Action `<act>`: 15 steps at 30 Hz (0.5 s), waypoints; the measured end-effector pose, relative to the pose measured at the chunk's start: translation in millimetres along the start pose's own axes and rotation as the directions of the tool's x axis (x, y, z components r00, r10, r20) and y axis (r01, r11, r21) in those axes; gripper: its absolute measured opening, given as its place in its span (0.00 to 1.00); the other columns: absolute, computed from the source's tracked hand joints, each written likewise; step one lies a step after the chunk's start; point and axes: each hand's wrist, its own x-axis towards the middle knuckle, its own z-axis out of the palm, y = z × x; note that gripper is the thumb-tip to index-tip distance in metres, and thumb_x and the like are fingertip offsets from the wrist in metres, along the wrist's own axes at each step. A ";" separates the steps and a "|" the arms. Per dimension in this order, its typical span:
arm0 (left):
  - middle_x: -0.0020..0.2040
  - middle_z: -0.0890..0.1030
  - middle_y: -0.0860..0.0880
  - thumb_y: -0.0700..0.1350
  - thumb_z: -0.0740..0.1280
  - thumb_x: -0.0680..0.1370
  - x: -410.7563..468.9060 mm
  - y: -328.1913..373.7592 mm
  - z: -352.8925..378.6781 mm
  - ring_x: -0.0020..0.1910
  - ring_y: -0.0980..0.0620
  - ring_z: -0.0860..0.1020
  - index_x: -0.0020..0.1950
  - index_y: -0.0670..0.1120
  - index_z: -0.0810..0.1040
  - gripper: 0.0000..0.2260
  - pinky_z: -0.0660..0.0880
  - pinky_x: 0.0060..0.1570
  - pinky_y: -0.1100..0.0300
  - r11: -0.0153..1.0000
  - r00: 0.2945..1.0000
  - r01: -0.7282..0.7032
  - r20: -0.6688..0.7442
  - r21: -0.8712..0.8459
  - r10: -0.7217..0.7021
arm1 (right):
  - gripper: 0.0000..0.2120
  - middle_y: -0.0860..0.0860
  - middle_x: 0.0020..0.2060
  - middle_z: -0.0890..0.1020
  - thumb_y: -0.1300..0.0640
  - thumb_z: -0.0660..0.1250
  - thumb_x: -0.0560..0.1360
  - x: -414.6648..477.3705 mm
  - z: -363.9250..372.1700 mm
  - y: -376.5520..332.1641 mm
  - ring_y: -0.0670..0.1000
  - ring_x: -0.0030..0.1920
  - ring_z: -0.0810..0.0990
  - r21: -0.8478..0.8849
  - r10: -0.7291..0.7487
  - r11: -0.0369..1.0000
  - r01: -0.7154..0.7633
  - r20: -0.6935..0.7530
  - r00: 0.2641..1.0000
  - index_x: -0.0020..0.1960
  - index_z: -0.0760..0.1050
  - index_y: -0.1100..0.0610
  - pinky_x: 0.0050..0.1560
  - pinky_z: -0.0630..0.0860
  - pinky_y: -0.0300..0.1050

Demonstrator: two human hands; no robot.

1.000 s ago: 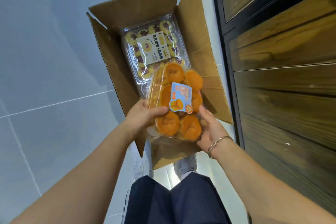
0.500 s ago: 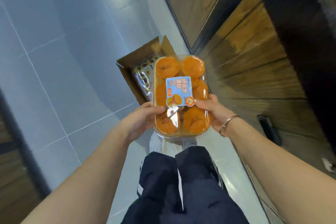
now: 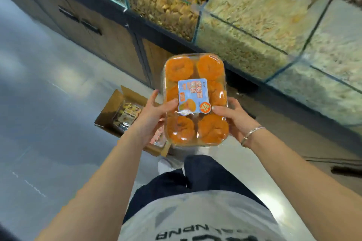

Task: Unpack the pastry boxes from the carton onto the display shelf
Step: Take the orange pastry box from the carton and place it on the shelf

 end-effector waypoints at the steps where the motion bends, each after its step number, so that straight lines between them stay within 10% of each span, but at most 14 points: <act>1: 0.64 0.76 0.48 0.52 0.74 0.62 -2.3 6.5 15.1 0.54 0.46 0.80 0.75 0.58 0.53 0.46 0.75 0.59 0.44 0.999 0.999 -0.028 0.040 0.040 0.026 | 0.38 0.52 0.59 0.75 0.49 0.77 0.61 -13.1 -12.7 -3.2 0.57 0.57 0.79 0.022 -0.031 0.999 0.032 -0.030 0.999 0.64 0.59 0.48 0.56 0.77 0.59; 15: 0.65 0.77 0.45 0.51 0.76 0.66 -7.6 65.4 293.9 0.55 0.47 0.80 0.74 0.52 0.59 0.41 0.76 0.58 0.45 0.963 0.943 -0.241 0.263 0.122 0.203 | 0.31 0.56 0.48 0.82 0.54 0.76 0.63 -130.5 -230.0 -64.9 0.49 0.36 0.85 0.250 -0.298 0.871 0.422 -0.414 0.860 0.62 0.68 0.58 0.33 0.80 0.43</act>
